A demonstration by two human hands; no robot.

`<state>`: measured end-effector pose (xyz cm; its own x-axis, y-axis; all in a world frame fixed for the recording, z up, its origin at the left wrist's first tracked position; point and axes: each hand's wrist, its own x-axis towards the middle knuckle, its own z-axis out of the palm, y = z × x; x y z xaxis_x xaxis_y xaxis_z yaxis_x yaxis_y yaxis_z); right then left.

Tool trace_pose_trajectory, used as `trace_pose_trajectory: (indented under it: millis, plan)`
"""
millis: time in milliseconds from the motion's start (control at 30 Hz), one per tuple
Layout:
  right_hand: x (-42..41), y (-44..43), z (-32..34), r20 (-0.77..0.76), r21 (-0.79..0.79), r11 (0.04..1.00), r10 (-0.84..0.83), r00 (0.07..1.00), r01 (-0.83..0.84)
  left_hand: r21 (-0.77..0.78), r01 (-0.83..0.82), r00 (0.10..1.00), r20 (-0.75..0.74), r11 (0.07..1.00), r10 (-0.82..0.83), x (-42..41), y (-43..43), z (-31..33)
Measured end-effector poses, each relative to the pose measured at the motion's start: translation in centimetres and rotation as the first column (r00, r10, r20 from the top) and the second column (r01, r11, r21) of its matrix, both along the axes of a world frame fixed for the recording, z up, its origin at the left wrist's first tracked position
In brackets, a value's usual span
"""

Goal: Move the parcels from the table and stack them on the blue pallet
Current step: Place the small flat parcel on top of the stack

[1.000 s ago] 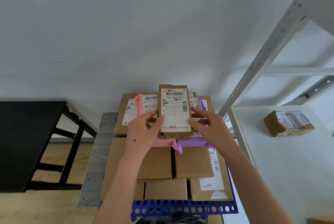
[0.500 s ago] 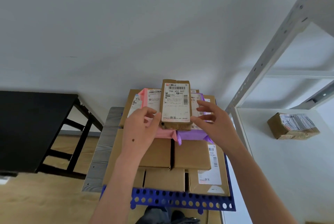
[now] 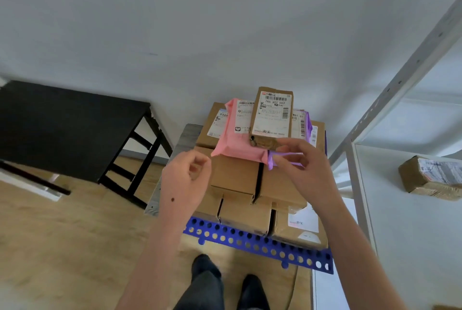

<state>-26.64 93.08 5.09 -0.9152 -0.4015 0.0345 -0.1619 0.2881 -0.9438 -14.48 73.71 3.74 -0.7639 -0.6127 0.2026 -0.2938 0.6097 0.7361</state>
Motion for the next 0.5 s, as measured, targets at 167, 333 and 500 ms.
trace_pose_trajectory:
  millis: [167, 333, 500]
  plan:
    - [2.8, -1.8, 0.0, 0.003, 0.013, 1.0, 0.001, 1.0, -0.001, 0.051, -0.009, 1.0, -0.025, 0.999, 0.011, 3.2, -1.5, 0.1]
    - [6.5, -5.0, 0.0, -0.015, 0.015, 1.0, -0.001, 1.0, 0.001, 0.043, 0.046, 0.996, -0.082, 0.998, -0.042, 6.9, -4.3, 0.2]
    - [11.8, -9.9, -0.7, 0.01, 0.01, 0.999, -0.043, 0.999, 0.043, 0.008, 0.083, 0.994, -0.071, 0.997, -0.082, 12.5, -9.5, -0.1]
